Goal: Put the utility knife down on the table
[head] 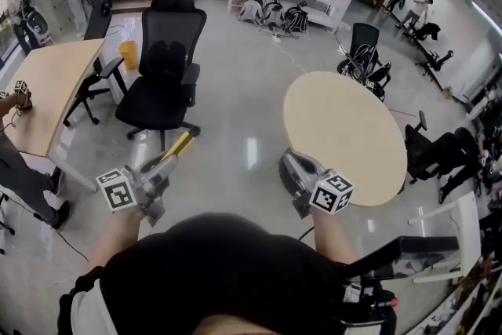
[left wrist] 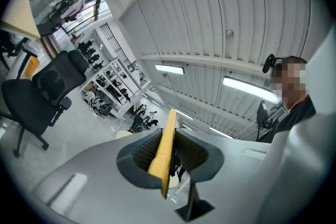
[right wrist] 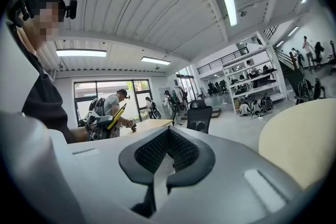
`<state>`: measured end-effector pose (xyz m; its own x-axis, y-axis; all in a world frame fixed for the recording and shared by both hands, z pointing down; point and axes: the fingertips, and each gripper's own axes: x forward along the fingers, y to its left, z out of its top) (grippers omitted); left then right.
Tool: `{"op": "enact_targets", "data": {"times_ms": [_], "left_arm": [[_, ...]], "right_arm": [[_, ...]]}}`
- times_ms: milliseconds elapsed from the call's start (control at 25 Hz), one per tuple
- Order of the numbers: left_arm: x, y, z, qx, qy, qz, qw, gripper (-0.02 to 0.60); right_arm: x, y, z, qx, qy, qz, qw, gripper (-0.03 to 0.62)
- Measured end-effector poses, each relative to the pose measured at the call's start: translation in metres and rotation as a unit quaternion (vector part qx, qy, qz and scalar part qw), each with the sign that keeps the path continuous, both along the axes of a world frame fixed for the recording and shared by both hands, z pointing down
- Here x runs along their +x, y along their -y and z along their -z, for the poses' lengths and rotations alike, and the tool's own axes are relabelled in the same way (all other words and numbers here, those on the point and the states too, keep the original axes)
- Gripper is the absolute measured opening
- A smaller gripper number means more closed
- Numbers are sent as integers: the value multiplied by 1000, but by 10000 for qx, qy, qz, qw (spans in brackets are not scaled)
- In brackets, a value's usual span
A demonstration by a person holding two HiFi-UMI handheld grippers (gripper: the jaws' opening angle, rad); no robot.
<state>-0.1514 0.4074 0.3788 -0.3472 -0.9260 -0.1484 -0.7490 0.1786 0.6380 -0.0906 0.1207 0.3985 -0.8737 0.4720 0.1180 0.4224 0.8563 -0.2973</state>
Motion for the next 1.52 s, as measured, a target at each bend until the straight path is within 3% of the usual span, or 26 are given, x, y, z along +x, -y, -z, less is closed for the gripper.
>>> {"op": "enact_targets", "data": {"times_ms": [440, 800, 1040, 1320, 1520], "left_arm": [[-56, 141, 24, 70, 141, 395, 9991, 74], [-84, 240, 14, -197, 60, -159, 9997, 74], [-123, 290, 6, -156, -43, -684, 9975, 74], [-218, 310, -8, 108, -138, -1425, 9896, 74], [-296, 309, 6, 264, 76, -1783, 9836, 74]], "right_arm": [[-83, 133, 21, 62, 177, 516, 9985, 15], [-92, 219, -2, -184, 191, 92, 9996, 15], [-102, 261, -14, -290, 27, -442, 9986, 15], [-156, 268, -7, -6, 47, -1185, 9929, 15], [-209, 262, 10, 156, 28, -1539, 9880, 15]]}}
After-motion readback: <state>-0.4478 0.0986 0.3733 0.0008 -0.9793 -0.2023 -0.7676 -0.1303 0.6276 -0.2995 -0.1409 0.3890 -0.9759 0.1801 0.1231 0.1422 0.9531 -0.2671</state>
